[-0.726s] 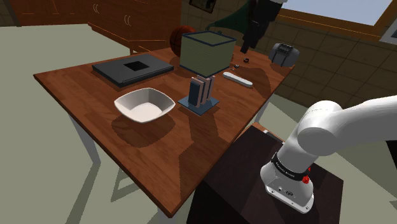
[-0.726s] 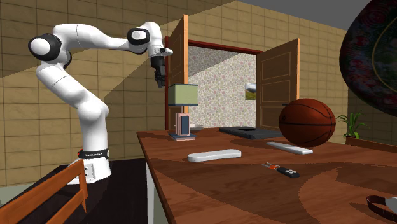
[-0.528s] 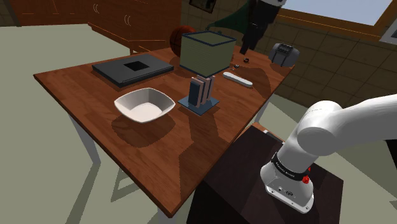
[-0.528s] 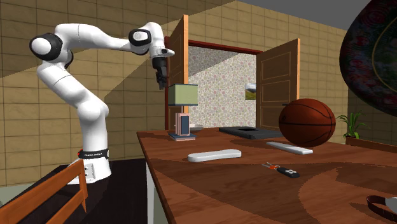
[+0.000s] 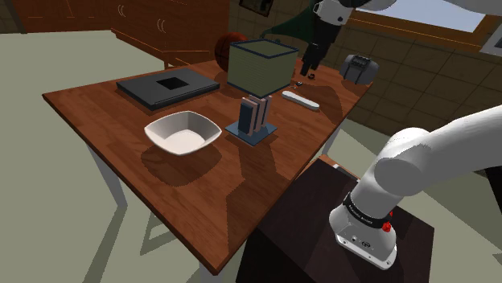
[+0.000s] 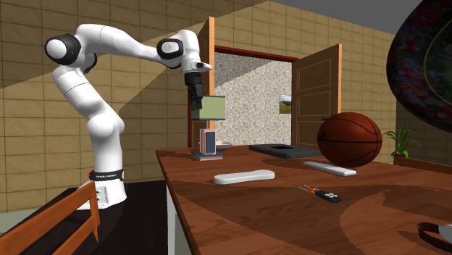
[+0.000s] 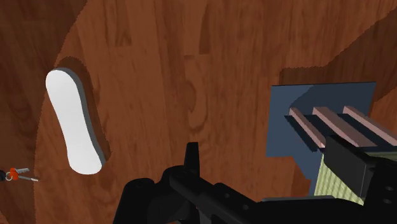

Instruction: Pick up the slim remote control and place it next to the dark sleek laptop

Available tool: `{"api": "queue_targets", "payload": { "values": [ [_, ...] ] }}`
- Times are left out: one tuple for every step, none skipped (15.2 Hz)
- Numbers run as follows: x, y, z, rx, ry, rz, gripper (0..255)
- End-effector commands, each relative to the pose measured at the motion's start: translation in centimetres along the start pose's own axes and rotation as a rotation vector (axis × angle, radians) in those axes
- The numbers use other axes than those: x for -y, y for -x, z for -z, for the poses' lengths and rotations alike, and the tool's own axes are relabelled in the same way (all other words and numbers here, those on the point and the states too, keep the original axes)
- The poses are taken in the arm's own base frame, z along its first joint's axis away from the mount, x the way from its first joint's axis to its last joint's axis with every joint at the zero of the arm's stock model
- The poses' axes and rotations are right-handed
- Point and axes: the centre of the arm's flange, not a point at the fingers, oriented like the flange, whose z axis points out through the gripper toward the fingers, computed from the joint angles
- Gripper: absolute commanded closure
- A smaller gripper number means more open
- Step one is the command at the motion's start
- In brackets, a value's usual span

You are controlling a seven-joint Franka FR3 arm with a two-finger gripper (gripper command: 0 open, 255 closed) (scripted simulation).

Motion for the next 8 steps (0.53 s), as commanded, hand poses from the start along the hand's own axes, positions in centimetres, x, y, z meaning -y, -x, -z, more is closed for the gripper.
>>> {"api": "queue_targets", "payload": {
  "values": [
    [-2.2, -0.8, -1.7, 0.008, -0.002, -0.003, 0],
    [-3.2, -1.1, -2.4, 0.011, -0.003, -0.005, 0],
    [-4.3, -1.5, -3.2, 0.015, -0.004, -0.007, 0],
    [-5.4, -1.8, -3.9, 0.019, -0.006, -0.009, 0],
    [-6.5, -2.2, -4.7, 0.023, -0.007, -0.011, 0],
    [-7.5, -2.5, -5.4, 0.027, -0.008, -0.013, 0],
    [-8.6, -2.9, -6.2, 0.031, -0.009, -0.015, 0],
    [-9.7, -3.2, -6.9, 0.035, -0.011, -0.017, 0]
  ]
}}
